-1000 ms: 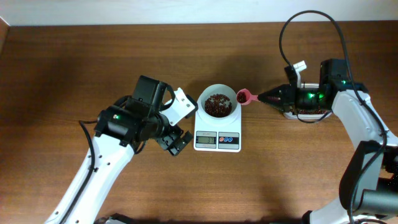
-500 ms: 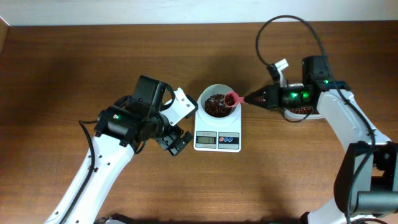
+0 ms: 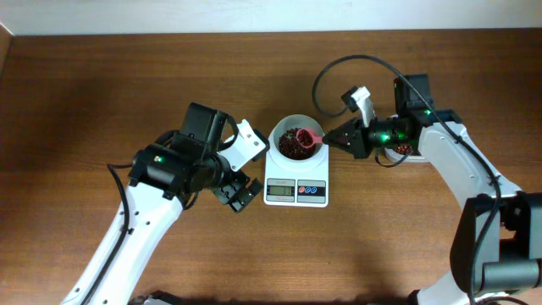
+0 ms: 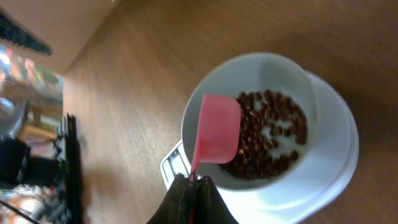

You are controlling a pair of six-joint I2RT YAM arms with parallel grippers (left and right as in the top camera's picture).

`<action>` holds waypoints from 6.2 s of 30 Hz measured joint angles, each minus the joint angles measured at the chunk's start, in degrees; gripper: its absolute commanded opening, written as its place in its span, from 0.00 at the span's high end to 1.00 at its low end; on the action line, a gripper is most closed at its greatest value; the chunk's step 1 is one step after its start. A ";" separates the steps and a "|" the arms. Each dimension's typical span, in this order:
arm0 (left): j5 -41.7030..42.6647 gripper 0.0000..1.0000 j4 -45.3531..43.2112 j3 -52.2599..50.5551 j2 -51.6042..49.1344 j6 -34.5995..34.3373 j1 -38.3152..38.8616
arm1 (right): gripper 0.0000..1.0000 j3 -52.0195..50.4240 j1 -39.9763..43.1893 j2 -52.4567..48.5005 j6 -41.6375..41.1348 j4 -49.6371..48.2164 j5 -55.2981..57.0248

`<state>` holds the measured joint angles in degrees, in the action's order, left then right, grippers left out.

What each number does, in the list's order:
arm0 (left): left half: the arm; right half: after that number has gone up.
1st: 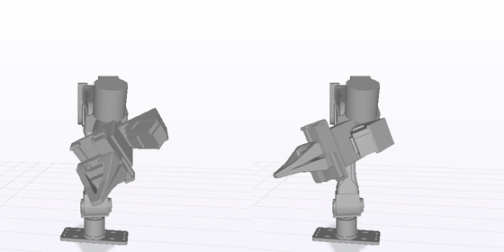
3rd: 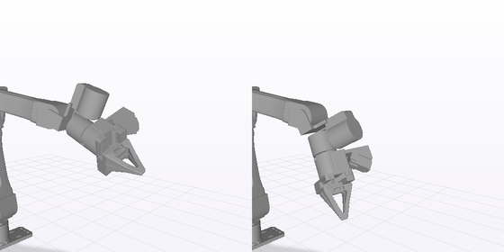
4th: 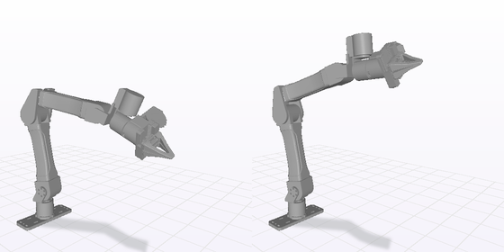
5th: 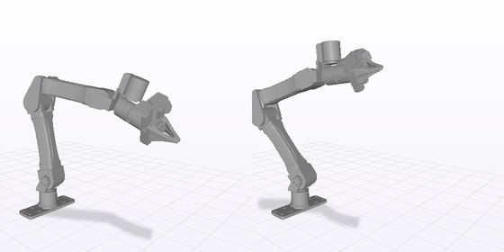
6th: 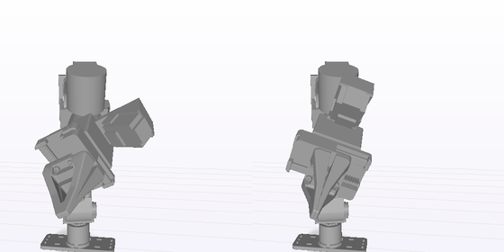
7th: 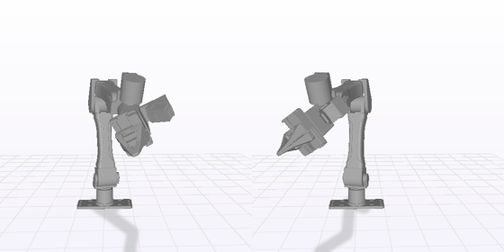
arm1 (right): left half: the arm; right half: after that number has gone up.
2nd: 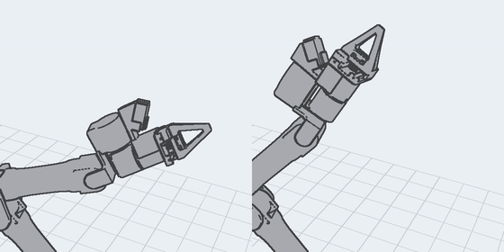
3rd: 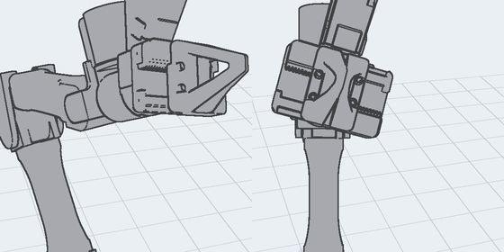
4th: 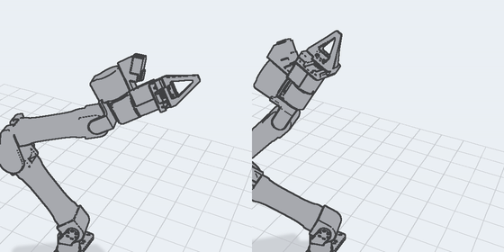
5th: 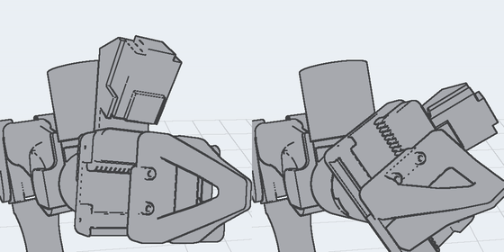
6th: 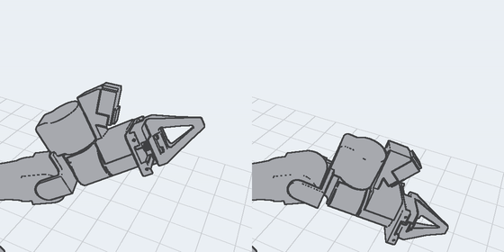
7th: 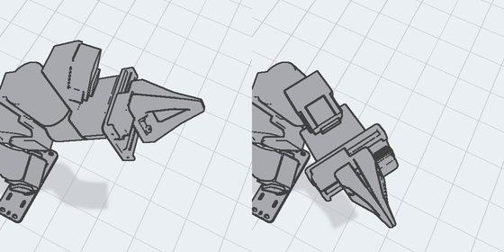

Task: Scoop and weigh 50g on scale
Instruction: 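Carry the filled scoop left over the bowl on the scale, then tilt the scoop to pour beans into the bowl, right gripper, then move the scoop back right over the bean tub, then dip the scoop into the red beans and scoop a small amount, right gripper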

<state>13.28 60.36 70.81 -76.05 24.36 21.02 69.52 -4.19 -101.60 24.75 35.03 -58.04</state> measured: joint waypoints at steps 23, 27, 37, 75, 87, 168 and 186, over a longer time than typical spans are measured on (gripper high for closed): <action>0.00 0.01 0.00 0.00 0.00 0.00 0.00 | 0.96 0.00 0.00 0.00 16.22 -0.44 -1.40; 0.00 0.01 0.00 0.00 0.00 0.00 -0.02 | 0.96 0.00 0.00 0.00 16.22 -0.44 -1.40; 0.00 0.01 0.00 0.00 0.00 0.00 0.00 | 0.96 0.00 -4.66 0.00 16.35 -3.80 5.25; 0.00 0.01 0.00 0.00 0.00 0.00 -0.02 | 0.96 0.76 -5.97 0.02 11.19 -3.69 9.94; 0.00 0.01 0.00 0.00 0.00 0.00 0.00 | 0.96 0.81 -6.58 0.02 16.24 -3.82 16.92; 0.00 0.01 0.00 0.00 0.00 0.00 -0.02 | 0.96 1.20 20.41 3.50 -17.33 9.25 35.80; 0.00 0.01 0.00 0.00 0.00 0.00 0.00 | 0.96 1.20 24.33 0.39 -17.40 8.24 23.50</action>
<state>13.28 60.36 70.81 -76.05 24.36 21.02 70.72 20.14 -101.21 7.35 43.27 -34.54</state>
